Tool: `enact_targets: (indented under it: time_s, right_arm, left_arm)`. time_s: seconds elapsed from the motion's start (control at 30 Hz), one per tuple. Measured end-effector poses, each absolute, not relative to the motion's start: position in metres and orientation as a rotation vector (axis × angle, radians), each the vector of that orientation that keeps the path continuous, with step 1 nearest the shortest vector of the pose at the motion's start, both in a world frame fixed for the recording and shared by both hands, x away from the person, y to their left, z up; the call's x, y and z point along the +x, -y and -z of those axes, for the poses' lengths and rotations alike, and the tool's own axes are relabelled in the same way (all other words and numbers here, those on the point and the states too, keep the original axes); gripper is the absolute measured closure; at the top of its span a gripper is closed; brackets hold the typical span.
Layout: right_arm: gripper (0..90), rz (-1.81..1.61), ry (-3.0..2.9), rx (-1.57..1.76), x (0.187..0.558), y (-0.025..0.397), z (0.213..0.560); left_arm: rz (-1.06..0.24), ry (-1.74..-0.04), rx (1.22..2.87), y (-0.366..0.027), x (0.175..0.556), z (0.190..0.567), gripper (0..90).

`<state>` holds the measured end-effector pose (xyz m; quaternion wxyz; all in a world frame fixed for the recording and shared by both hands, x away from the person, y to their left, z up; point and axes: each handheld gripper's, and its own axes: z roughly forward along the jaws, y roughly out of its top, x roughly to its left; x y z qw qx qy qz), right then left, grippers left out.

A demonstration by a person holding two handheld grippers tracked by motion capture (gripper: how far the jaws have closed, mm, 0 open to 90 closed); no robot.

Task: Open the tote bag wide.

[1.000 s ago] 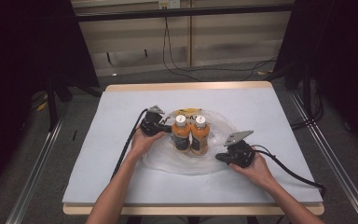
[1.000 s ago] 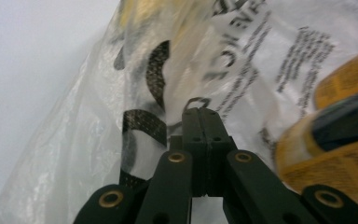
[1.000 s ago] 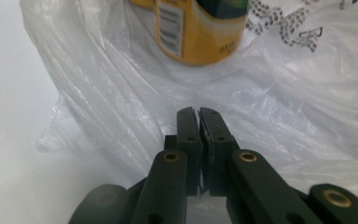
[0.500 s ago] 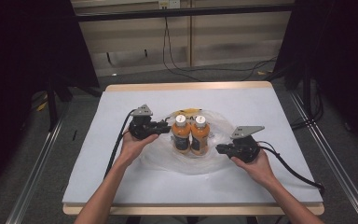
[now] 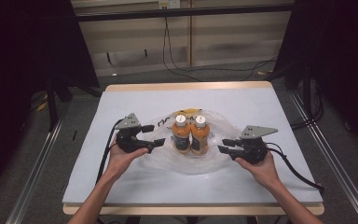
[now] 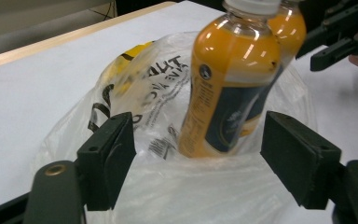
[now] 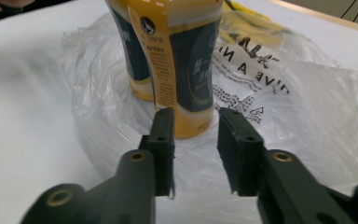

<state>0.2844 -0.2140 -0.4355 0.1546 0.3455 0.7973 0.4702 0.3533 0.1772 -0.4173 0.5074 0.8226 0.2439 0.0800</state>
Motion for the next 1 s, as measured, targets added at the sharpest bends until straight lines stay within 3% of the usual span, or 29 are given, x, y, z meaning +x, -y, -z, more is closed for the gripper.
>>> enact_targets:
  time_s: [0.17,0.27,0.3,0.67,1.0]
  right_arm:
    - [55.1,-1.362,-2.248,1.004,0.277,0.221,0.432]
    - [45.9,-1.378,-2.212,1.019,0.272,0.224,0.428]
    - [38.0,-1.386,-2.192,1.026,0.268,0.227,0.425]
    - [24.1,-1.407,-2.102,1.089,0.244,0.25,0.419]
    - [19.4,-1.387,-2.016,1.185,0.223,0.276,0.422]
  left_arm:
    - [-0.258,-0.572,2.005,-0.179,0.334,0.412,14.6]
    - [-0.265,-0.572,2.005,-0.183,0.326,0.409,11.2]
    - [-0.256,-0.569,2.003,-0.185,0.325,0.41,10.2]
    - [-0.279,-0.676,1.995,-0.216,0.3,0.422,5.1]
    - [-0.303,-0.753,1.975,-0.248,0.275,0.43,2.9]
